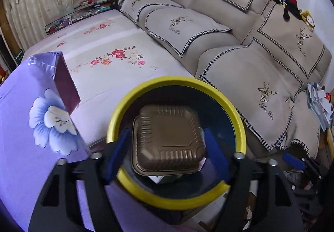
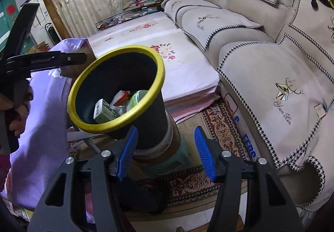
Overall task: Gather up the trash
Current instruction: 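Carry the brown tray over the yellow bin and open the left gripper, then move the right gripper to the white foam net sleeve and grasp it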
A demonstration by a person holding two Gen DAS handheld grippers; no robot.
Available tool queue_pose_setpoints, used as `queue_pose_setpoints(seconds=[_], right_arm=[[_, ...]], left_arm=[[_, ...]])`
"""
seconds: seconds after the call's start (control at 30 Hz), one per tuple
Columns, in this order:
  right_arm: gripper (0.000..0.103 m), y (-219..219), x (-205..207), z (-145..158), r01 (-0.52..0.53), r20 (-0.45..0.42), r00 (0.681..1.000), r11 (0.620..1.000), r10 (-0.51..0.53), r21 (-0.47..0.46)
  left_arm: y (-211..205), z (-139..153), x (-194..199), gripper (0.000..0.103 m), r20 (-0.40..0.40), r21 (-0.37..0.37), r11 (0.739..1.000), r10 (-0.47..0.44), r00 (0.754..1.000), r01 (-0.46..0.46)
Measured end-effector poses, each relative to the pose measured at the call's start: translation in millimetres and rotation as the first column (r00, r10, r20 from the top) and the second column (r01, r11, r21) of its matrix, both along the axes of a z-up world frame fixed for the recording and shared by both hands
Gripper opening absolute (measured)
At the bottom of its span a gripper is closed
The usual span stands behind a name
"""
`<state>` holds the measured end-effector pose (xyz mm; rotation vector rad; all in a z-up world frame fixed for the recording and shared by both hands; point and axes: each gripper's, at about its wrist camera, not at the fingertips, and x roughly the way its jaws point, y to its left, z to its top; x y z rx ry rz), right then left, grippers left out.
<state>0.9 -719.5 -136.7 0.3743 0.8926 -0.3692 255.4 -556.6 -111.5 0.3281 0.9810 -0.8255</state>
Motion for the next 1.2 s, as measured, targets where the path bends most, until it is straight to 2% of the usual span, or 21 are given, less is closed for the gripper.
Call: queue_pose_setpoints(seconds=[0.1, 0.23, 0.43, 0.6, 0.73, 0.9, 1.0, 1.1, 1.2], right_arm=[[0.054, 0, 0, -3, 0.001, -0.002, 1.0, 1.0, -0.001, 0.008], [0.054, 6, 6, -4, -0.018, -0.006, 1.0, 1.0, 0.018, 0.011], [0.054, 25, 23, 3, -0.069, 0.003, 0.998, 0.998, 0.069, 0.004], [0.055, 52, 51, 19, -0.139, 0.015, 0.99, 0.99, 0.14, -0.027], [0.055, 78, 76, 30, -0.2, 0.015, 0.98, 0.979, 0.201, -0.051], [0.055, 123, 118, 44, -0.306, 0.011, 0.951, 0.949, 0.308, -0.071], [0.055, 152, 145, 50, -0.37, 0.009, 0.928, 0.926, 0.372, -0.073], [0.056, 189, 179, 56, -0.45, 0.006, 0.892, 0.89, 0.452, -0.07], [0.056, 236, 218, 60, -0.547, -0.007, 0.837, 0.834, 0.548, -0.076]], left_arm=[[1, -1, 1, 0.083, -0.001, -0.009, 1.0, 0.005, 1.0, -0.005], [30, 11, -3, 0.085, 0.004, -0.049, 0.999, 0.01, 1.0, -0.01], [123, 43, -10, 0.092, 0.046, -0.146, 0.987, 0.078, 0.996, -0.071], [235, 63, -5, 0.095, 0.1, -0.195, 0.959, 0.227, 0.969, -0.205], [324, 65, 0, 0.096, 0.138, -0.194, 0.921, 0.366, 0.92, -0.338], [432, 55, 16, 0.096, 0.154, -0.197, 0.85, 0.519, 0.84, -0.489], [478, 45, 22, 0.096, 0.177, -0.203, 0.811, 0.582, 0.794, -0.549], [512, 36, 25, 0.096, 0.195, -0.214, 0.778, 0.627, 0.754, -0.591], [535, 26, 28, 0.096, 0.17, -0.235, 0.754, 0.653, 0.738, -0.613]])
